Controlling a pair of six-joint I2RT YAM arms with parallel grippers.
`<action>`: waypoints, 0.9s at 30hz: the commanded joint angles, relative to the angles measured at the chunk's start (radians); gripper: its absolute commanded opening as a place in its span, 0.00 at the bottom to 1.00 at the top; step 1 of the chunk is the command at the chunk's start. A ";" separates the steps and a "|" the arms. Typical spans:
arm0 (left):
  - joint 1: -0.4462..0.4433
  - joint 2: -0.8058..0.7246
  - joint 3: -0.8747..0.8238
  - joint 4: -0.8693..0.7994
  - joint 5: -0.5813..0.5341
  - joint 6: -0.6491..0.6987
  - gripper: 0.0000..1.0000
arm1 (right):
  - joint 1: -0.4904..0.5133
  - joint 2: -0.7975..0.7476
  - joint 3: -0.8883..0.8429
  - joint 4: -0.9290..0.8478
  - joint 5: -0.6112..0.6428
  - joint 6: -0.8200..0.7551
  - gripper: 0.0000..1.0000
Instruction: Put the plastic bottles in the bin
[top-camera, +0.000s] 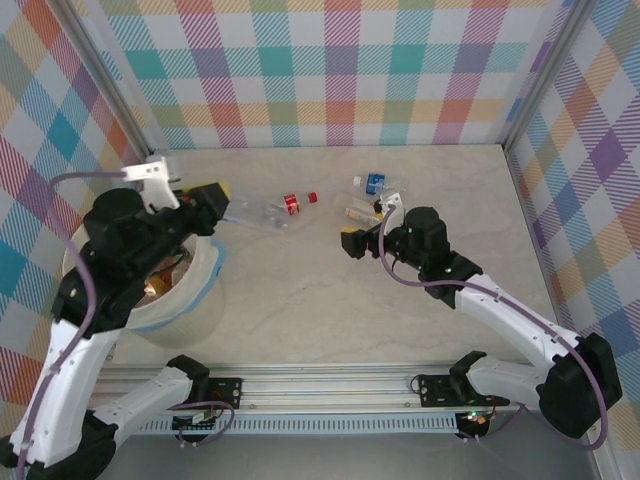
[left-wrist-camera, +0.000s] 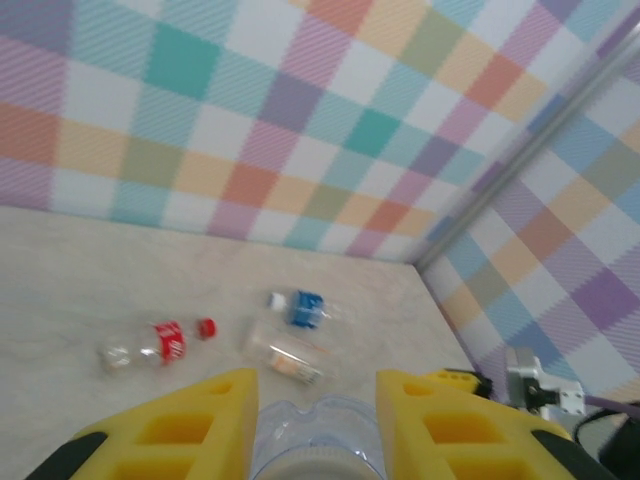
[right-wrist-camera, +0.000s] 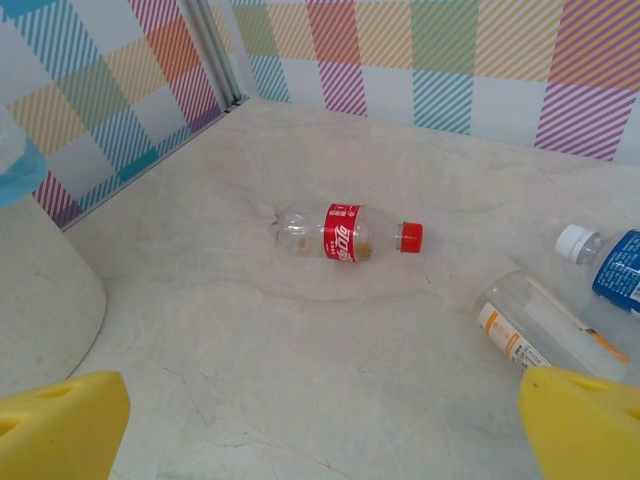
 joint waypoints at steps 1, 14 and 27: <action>0.002 -0.040 0.042 -0.146 -0.257 0.081 0.00 | 0.002 0.006 -0.007 0.062 0.034 0.008 1.00; 0.008 0.052 0.121 -0.365 -1.078 0.117 0.00 | 0.002 0.036 0.035 0.035 0.023 0.045 1.00; 0.447 0.180 -0.015 -0.335 -0.483 0.077 0.48 | 0.002 0.017 0.021 0.012 0.080 0.063 1.00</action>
